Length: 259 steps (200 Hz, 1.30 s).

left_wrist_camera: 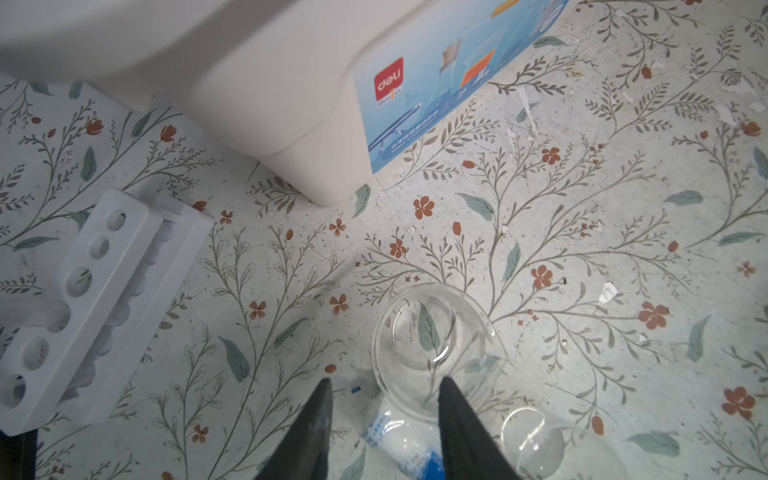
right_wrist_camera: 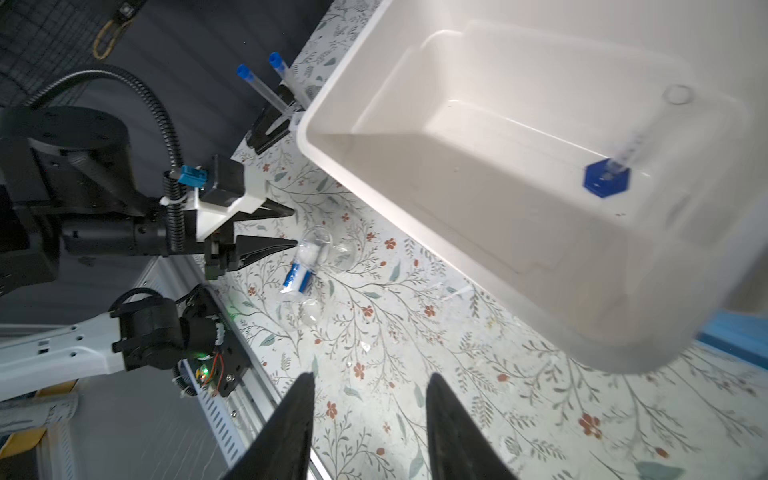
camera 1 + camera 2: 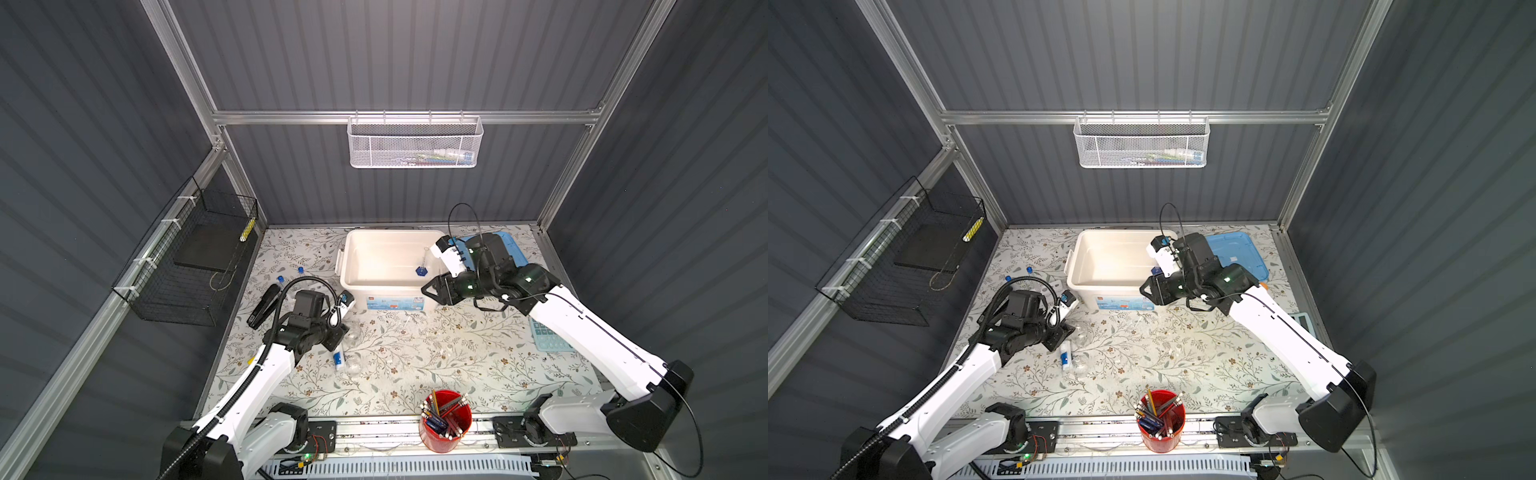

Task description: Organize the chemistry lab equipment

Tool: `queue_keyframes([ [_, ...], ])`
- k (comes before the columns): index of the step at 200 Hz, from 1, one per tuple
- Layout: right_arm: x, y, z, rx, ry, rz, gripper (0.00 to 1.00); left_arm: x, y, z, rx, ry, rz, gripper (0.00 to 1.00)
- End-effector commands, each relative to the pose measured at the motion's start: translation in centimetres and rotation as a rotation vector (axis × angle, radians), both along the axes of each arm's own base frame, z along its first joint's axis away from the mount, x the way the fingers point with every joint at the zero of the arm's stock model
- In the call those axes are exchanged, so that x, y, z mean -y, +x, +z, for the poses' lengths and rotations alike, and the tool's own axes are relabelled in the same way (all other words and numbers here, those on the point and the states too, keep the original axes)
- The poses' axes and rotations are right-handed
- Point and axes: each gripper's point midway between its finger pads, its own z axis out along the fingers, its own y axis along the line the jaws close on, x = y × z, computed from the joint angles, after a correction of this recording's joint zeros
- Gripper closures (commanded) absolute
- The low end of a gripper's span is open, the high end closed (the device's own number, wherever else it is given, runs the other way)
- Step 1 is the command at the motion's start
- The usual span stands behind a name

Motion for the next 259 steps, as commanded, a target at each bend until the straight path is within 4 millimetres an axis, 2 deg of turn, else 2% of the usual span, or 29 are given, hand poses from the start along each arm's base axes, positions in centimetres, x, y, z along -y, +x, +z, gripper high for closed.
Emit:
queue_keyframes([
  [1, 2.4, 0.7, 0.5, 0.055, -0.033, -0.070, 0.54, -0.1, 0.4, -0.1, 0.018, 0.015, -0.013, 0.57],
  [49, 5.8, 2.2, 2.5, 0.119, -0.011, -0.169, 0.54, -0.1, 0.5, -0.9, -0.010, 0.034, -0.018, 0.57],
  [98, 8.4, 3.2, 3.1, 0.137, 0.025, -0.269, 0.54, 0.0, 0.8, -1.8, -0.043, 0.050, -0.029, 0.58],
  [176, 10.1, 3.8, 2.3, 0.124, 0.035, -0.336, 0.56, 0.5, 1.9, -3.1, -0.085, 0.060, -0.038, 0.59],
  [259, 11.6, 4.4, 1.0, 0.100, 0.038, -0.395, 0.58, 0.7, 2.0, -3.7, -0.109, 0.058, -0.048, 0.67],
])
